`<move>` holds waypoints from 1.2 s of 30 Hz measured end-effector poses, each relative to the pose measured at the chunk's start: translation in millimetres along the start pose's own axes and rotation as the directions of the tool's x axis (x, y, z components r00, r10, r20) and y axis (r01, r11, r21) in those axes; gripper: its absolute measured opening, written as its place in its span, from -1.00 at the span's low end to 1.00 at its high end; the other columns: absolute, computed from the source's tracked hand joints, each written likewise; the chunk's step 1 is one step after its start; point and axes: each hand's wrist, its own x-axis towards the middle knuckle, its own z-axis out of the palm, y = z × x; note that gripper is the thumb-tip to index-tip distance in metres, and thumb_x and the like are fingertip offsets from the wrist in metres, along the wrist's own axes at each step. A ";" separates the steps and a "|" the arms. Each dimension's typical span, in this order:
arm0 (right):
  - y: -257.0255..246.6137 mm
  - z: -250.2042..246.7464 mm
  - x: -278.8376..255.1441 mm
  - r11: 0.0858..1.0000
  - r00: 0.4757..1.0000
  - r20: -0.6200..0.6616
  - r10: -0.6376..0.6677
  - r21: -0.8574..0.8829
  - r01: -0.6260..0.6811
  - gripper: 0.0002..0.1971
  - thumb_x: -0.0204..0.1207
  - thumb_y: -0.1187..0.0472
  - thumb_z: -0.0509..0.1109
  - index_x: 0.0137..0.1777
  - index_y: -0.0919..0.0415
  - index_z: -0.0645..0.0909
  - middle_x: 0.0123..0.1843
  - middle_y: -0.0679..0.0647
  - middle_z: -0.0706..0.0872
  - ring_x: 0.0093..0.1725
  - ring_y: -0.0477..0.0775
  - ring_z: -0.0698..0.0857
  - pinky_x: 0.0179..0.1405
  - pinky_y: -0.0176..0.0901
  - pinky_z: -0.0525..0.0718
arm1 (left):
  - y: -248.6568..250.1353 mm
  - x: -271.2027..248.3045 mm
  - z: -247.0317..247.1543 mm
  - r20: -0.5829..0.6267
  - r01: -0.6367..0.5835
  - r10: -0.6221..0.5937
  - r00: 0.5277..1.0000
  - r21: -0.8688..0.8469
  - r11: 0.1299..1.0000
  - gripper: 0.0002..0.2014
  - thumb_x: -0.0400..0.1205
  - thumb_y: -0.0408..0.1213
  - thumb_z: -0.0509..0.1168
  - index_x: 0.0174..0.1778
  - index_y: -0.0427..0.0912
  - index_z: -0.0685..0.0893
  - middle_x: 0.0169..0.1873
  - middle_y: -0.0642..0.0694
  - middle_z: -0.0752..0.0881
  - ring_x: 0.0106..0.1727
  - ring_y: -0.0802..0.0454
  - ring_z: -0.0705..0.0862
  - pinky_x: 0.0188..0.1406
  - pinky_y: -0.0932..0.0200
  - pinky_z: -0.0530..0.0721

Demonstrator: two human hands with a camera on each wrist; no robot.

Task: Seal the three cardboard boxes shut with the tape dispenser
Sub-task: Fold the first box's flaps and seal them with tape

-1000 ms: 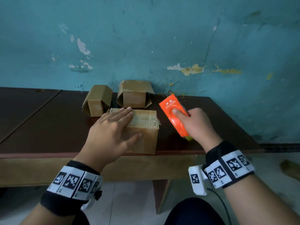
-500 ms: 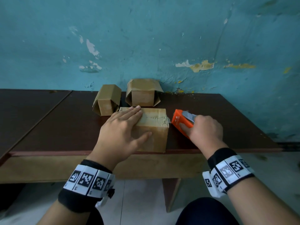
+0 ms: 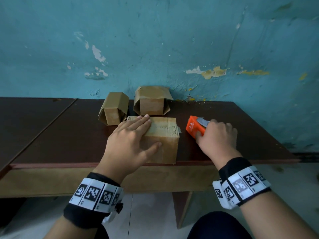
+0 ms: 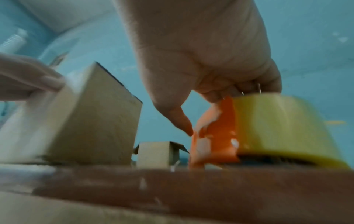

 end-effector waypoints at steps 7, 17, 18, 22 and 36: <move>-17.2 -29.7 -41.5 0.956 0.990 -0.096 -0.107 0.263 0.129 -0.66 0.73 0.08 0.25 -0.26 0.21 0.52 -0.30 0.11 0.63 -0.19 0.15 0.72 -0.20 0.02 0.74 | 0.1 0.5 0.4 -0.002 -0.007 0.007 1.000 -0.002 1.000 -0.23 0.62 0.37 0.21 0.60 -0.10 0.65 0.61 0.02 0.59 0.65 0.08 0.52 0.66 -0.06 0.47; -46.3 -33.9 -86.4 0.723 0.947 -0.021 -0.320 0.641 0.259 -0.29 0.68 0.29 0.29 0.83 0.18 0.21 0.49 0.15 0.68 0.42 0.11 0.68 0.41 -0.05 0.70 | 0.3 0.3 -0.8 0.022 -0.005 0.005 1.000 0.017 1.000 -0.22 0.61 0.37 0.20 0.60 -0.12 0.64 0.61 -0.01 0.60 0.65 0.04 0.54 0.67 -0.06 0.46; -48.7 -32.2 -89.7 0.720 0.952 0.004 -0.307 0.655 0.229 -0.26 0.67 0.26 0.31 0.84 0.15 0.16 0.47 0.14 0.68 0.38 0.09 0.71 0.36 -0.05 0.75 | 0.4 0.4 -0.5 0.023 -0.004 0.003 1.000 0.021 1.000 -0.22 0.61 0.37 0.21 0.60 -0.12 0.65 0.61 -0.01 0.60 0.64 0.04 0.54 0.67 -0.06 0.45; -53.4 -26.4 -94.2 0.685 0.969 0.036 -0.243 0.714 0.145 -0.21 0.66 0.25 0.38 0.85 0.10 0.15 0.48 0.11 0.65 0.38 0.04 0.71 0.30 -0.18 0.76 | 1.5 1.1 -0.3 0.026 0.007 -0.007 1.000 0.023 1.000 -0.22 0.60 0.36 0.24 0.58 -0.13 0.66 0.60 -0.02 0.61 0.63 0.03 0.55 0.66 -0.03 0.43; -59.0 2.6 -97.0 0.393 0.998 -0.042 -0.044 0.918 0.055 -0.20 0.36 0.49 0.30 0.69 0.20 0.48 0.40 0.11 0.79 0.39 -0.06 0.76 0.36 0.00 0.78 | -1.1 0.8 4.4 -0.008 -0.043 0.043 0.999 -0.046 0.998 -0.24 0.53 0.18 0.30 0.53 -0.28 0.68 0.56 -0.19 0.64 0.60 -0.14 0.59 0.63 -0.20 0.50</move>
